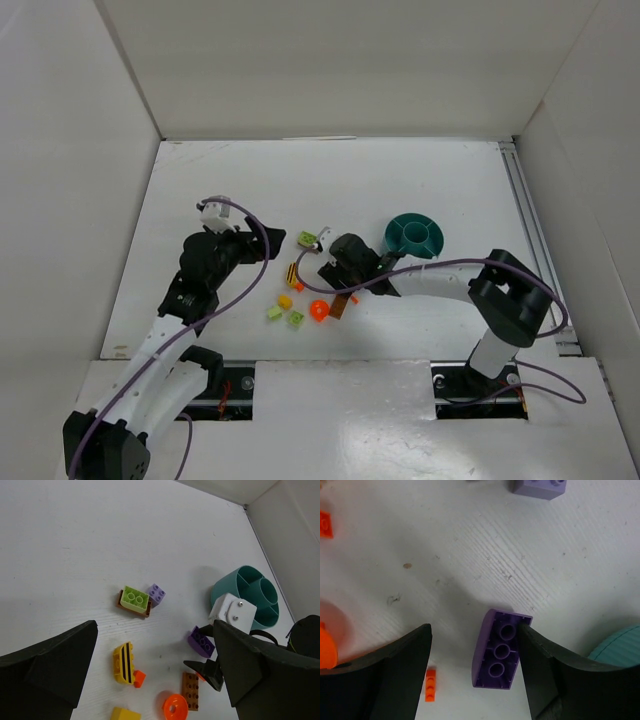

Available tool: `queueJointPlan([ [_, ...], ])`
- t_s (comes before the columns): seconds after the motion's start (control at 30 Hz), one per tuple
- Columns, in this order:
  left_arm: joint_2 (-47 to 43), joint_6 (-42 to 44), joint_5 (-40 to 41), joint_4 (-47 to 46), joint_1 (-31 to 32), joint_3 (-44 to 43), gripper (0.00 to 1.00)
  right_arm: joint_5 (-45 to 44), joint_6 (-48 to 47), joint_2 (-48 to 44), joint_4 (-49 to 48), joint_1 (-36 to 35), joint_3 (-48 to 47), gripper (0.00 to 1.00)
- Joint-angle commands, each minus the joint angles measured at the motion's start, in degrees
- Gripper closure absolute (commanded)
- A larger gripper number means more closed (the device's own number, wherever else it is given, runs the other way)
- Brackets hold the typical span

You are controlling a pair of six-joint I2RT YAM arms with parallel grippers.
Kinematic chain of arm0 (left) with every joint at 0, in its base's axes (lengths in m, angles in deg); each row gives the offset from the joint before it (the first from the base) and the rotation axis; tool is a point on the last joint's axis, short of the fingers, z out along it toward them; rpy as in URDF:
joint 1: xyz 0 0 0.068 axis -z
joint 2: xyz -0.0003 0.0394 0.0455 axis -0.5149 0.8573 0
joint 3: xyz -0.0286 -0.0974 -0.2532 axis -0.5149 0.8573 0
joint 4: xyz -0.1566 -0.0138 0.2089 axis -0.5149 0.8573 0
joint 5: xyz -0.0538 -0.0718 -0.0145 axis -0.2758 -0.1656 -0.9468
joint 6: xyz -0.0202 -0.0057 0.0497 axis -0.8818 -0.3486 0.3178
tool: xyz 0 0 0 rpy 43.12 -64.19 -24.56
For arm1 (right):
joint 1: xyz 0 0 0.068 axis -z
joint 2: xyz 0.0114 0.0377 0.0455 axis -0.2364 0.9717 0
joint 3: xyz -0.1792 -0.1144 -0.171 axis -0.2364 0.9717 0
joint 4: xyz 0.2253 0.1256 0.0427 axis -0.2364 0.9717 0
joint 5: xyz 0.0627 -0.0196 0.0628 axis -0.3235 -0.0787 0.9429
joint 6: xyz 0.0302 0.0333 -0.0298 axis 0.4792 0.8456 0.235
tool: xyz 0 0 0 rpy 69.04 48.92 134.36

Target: Sort the legos into containers by color

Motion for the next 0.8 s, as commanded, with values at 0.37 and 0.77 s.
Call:
queueJointPlan([
  [0.37, 1.46, 2.68, -2.17, -4.92, 0.37, 1.42, 0.00, -7.16, 4.38, -0.46, -1.44, 0.58, -4.21, 0.30],
  [0.77, 1.46, 2.68, -1.12, -4.39, 0.37, 1.42, 0.00, 2.95, 2.09, 0.58, -3.10, 5.07, -2.45, 0.45],
])
